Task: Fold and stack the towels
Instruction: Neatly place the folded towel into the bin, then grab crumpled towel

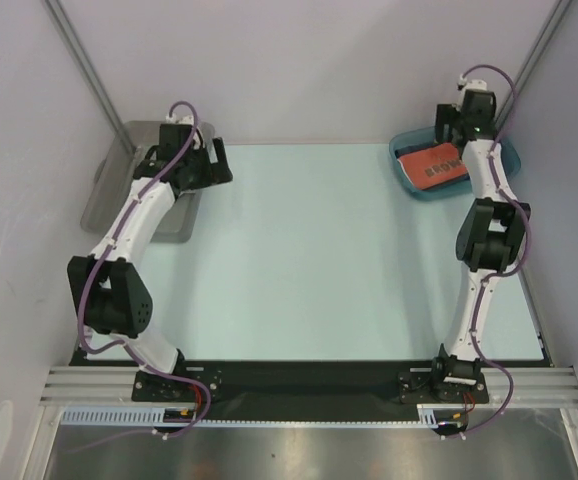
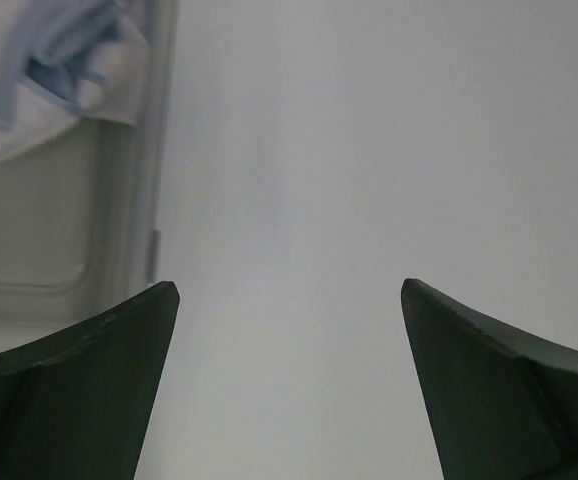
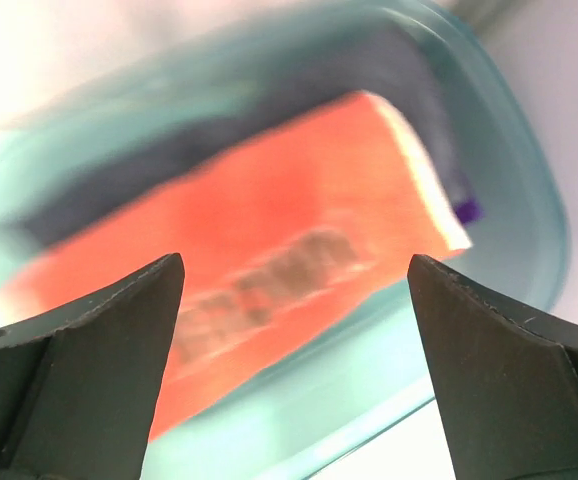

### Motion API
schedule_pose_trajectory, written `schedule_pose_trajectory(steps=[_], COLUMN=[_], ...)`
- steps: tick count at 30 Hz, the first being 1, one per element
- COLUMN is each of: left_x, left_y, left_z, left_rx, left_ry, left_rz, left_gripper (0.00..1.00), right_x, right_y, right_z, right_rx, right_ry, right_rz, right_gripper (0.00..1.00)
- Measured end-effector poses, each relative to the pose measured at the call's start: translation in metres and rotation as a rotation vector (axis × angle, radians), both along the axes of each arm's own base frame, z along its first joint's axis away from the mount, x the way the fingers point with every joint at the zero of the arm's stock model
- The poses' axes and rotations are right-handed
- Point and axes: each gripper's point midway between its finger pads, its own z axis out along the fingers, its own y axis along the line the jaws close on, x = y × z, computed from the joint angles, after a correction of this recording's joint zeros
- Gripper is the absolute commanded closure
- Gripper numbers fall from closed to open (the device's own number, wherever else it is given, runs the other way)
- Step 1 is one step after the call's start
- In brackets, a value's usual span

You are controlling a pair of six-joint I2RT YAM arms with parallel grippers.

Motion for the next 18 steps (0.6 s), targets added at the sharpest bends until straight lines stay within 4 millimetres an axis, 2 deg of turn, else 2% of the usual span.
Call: schedule_pose_trajectory(steps=[3, 6, 8, 9, 10, 12, 14, 18], left_x=[0.018, 0.036, 0.053, 0.060, 0.065, 0.075, 0.083, 0.095], left_y=[0.033, 0.067, 0.096, 0.111, 0.123, 0.148, 0.168, 0.190], left_z=[0.022, 0.029, 0.022, 0.013, 0.004, -0.025, -0.053, -0.097], left_rx=[0.090, 0.139, 0.162, 0.176, 0.184, 0.198, 0.207, 0.202], left_ry=[-0.071, -0.081, -0.064, -0.043, -0.023, 0.042, 0.096, 0.176], left_rz=[0.107, 0.200, 0.270, 0.298, 0.324, 0.363, 0.380, 0.388], left_gripper=[0.00, 0.04, 0.13, 0.21, 0.24, 0.31, 0.31, 0.30], right_x=[-0.009, -0.034, -0.060, -0.074, -0.094, -0.112, -0.129, -0.150], right_y=[0.059, 0.128, 0.164, 0.181, 0.197, 0.219, 0.240, 0.277], right_z=[0.043, 0.086, 0.103, 0.110, 0.115, 0.118, 0.110, 0.065], right_rx=[0.033, 0.098, 0.156, 0.189, 0.237, 0.282, 0.323, 0.376], right_ry=[-0.055, -0.116, -0.137, -0.148, -0.154, -0.167, -0.152, -0.045], right_rz=[0.061, 0.167, 0.237, 0.279, 0.322, 0.378, 0.425, 0.502], right_gripper=[0.00, 0.00, 0.00, 0.00, 0.00, 0.00, 0.00, 0.00])
